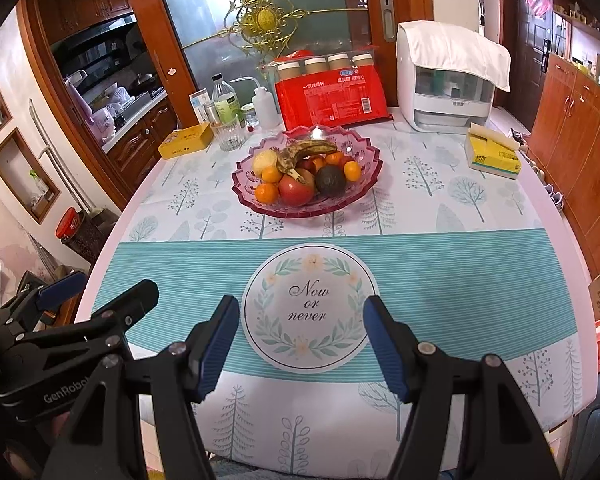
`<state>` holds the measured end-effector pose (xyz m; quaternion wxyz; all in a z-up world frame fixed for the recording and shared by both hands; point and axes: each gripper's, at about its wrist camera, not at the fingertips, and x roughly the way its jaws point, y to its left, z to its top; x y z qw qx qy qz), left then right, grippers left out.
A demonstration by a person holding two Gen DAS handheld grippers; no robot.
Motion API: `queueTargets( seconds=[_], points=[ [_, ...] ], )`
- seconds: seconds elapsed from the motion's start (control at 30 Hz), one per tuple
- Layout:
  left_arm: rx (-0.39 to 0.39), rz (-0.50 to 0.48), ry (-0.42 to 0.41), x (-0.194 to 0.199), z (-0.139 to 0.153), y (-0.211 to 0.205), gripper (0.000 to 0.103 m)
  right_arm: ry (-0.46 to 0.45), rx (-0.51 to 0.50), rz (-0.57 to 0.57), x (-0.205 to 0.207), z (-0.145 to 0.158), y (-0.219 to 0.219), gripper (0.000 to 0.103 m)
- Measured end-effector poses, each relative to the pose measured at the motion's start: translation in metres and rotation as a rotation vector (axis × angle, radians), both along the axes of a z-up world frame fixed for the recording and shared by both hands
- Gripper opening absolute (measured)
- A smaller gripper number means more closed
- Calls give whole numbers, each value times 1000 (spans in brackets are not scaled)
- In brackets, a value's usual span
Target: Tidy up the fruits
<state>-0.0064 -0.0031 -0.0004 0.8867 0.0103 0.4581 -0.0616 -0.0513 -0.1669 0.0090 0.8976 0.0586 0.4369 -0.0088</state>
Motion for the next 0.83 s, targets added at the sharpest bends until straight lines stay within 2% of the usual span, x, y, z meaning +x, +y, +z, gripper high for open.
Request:
queueTargets(
  seconds=[0.83],
  points=[
    [2, 2, 11, 4, -3, 2, 96, 8, 2, -2, 7, -4, -1, 65]
  ],
)
